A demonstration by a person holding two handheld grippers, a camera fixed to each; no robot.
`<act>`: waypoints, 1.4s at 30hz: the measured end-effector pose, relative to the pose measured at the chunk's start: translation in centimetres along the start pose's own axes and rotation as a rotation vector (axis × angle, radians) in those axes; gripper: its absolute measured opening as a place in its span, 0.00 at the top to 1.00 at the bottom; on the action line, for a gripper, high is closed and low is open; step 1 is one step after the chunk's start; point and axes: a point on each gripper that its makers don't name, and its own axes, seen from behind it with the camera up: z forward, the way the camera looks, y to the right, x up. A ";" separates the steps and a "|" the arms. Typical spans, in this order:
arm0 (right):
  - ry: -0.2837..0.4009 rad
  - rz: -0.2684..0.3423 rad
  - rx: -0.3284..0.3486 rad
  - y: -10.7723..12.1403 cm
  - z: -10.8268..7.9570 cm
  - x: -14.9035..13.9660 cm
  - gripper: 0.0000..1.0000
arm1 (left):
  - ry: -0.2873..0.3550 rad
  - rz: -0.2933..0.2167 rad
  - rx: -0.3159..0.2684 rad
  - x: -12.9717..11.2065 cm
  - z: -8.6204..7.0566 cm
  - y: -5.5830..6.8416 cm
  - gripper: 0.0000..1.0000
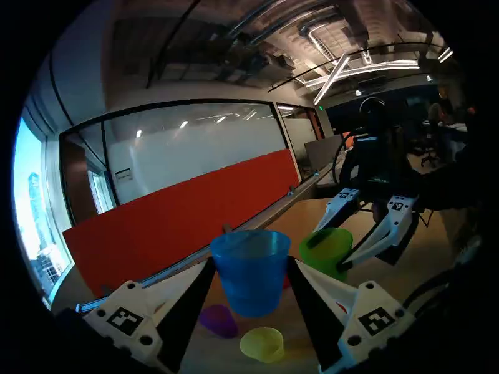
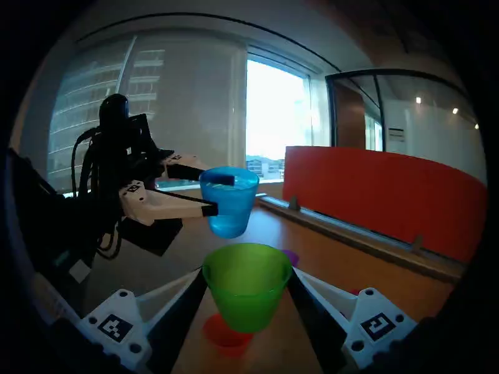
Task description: Pour water
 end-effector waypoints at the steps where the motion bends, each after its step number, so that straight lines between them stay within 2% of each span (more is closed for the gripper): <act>1: -0.002 -0.001 0.002 0.0 0.1 0.0 0.09 | -0.003 0.015 0.000 0.1 0.0 0.0 0.17; 9: -0.010 -0.010 0.015 -0.2 0.4 0.3 0.09 | -0.024 0.121 0.002 0.7 0.4 -0.3 0.17; 19: -0.012 -0.025 0.031 -0.5 0.7 1.2 0.09 | -0.035 0.217 0.004 2.1 1.1 -0.8 0.17; 33: -0.012 -0.010 0.040 -0.3 1.2 2.0 0.09 | -0.055 0.395 0.017 3.9 0.9 -0.8 0.17; 42: -0.009 -0.002 0.046 -0.3 1.6 2.3 0.09 | -0.058 0.461 0.023 4.5 1.1 -0.7 0.17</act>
